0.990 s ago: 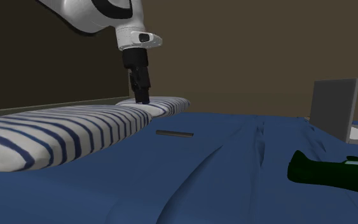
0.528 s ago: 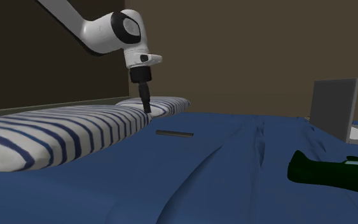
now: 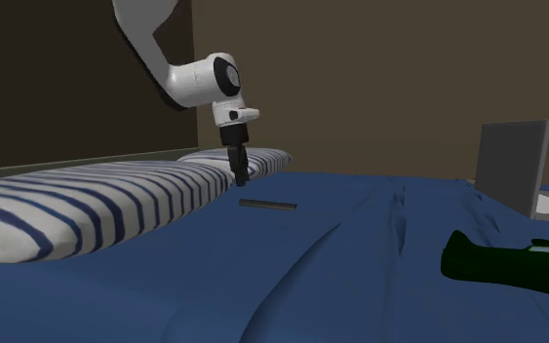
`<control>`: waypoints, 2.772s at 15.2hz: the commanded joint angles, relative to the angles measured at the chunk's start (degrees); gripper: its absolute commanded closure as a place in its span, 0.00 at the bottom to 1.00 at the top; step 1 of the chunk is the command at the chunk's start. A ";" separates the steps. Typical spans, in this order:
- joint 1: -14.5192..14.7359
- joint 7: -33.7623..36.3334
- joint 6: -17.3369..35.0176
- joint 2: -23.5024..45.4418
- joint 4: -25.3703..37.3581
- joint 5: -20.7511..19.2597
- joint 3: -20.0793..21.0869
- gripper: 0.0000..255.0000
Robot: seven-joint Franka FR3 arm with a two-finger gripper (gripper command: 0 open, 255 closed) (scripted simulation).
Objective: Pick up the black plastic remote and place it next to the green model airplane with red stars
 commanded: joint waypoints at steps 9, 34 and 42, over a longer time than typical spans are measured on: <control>10.71 22.31 -9.50 27.35 30.40 -13.37 -6.84 0.00; 10.56 23.26 -5.54 30.24 29.17 -14.94 -8.15 1.00; 10.21 21.85 -9.10 27.59 30.44 -13.42 -7.20 1.00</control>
